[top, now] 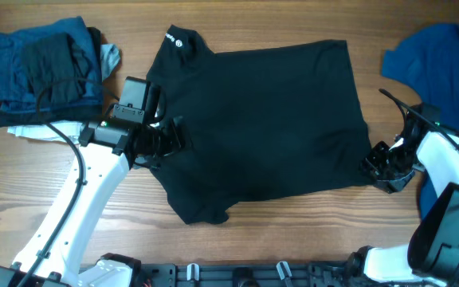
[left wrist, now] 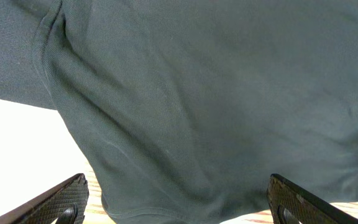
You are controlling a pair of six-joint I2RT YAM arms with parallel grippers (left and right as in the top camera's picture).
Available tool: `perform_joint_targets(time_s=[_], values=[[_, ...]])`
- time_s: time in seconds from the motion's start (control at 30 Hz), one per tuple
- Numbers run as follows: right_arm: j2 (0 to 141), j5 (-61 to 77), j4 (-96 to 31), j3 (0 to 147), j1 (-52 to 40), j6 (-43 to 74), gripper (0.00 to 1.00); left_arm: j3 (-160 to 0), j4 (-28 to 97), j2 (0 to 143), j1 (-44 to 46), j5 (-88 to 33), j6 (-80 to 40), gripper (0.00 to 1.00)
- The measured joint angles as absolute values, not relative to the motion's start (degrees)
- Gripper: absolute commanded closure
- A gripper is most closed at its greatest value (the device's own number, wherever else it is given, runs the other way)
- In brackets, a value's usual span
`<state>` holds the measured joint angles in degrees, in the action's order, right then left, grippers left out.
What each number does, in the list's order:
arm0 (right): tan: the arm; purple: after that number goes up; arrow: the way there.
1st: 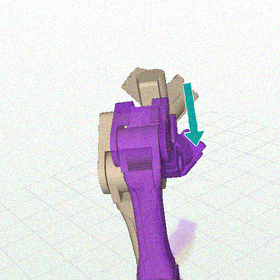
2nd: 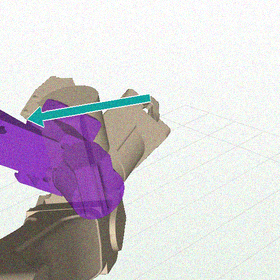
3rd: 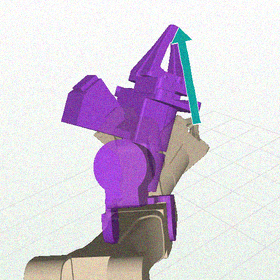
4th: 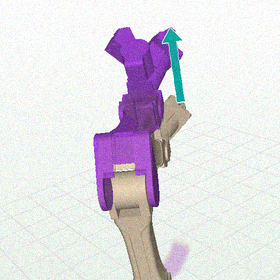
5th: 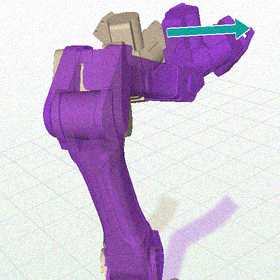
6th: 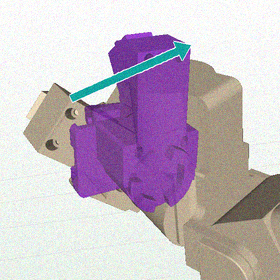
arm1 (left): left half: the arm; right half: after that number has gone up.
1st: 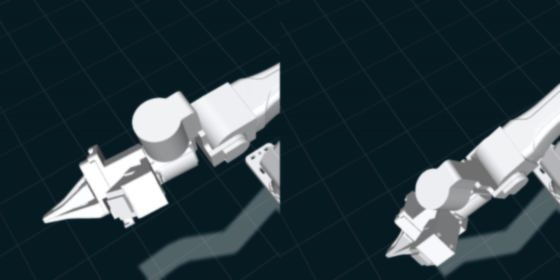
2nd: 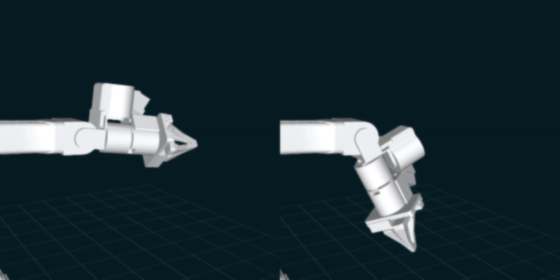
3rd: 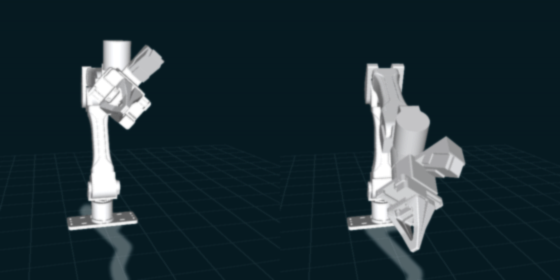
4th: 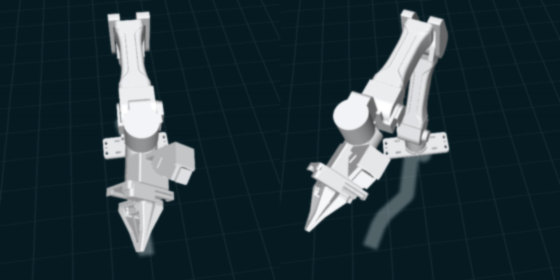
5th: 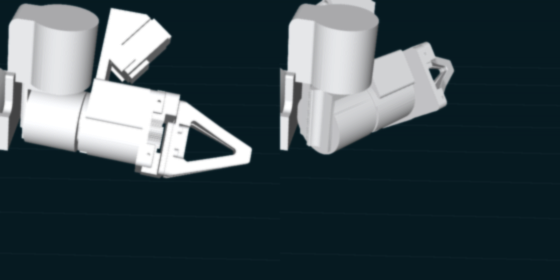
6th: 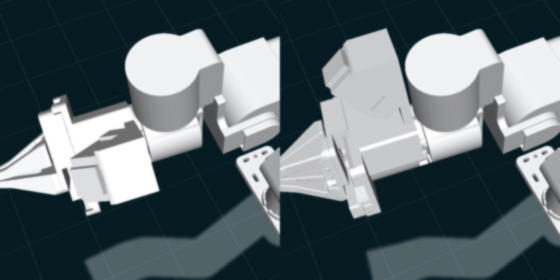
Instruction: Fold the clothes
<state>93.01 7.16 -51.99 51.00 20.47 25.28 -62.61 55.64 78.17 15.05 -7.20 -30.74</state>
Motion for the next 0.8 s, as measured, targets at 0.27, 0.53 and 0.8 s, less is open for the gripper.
perform_joint_targets(time_s=[0.27,0.53,0.8], values=[[96.1,7.5,-50.6,51.0,20.5,25.5,0.55,-62.6,55.6,78.2,15.0,-7.2,-30.7,0.07],[96.6,7.5,-47.5,50.0,20.5,25.7,0.69,-62.6,55.4,78.2,15.0,-7.2,-30.7,0.06],[96.1,6.9,-46.9,49.1,20.6,25.8,0.92,-62.6,55.4,78.2,15.0,-7.2,-30.7,0.06]])
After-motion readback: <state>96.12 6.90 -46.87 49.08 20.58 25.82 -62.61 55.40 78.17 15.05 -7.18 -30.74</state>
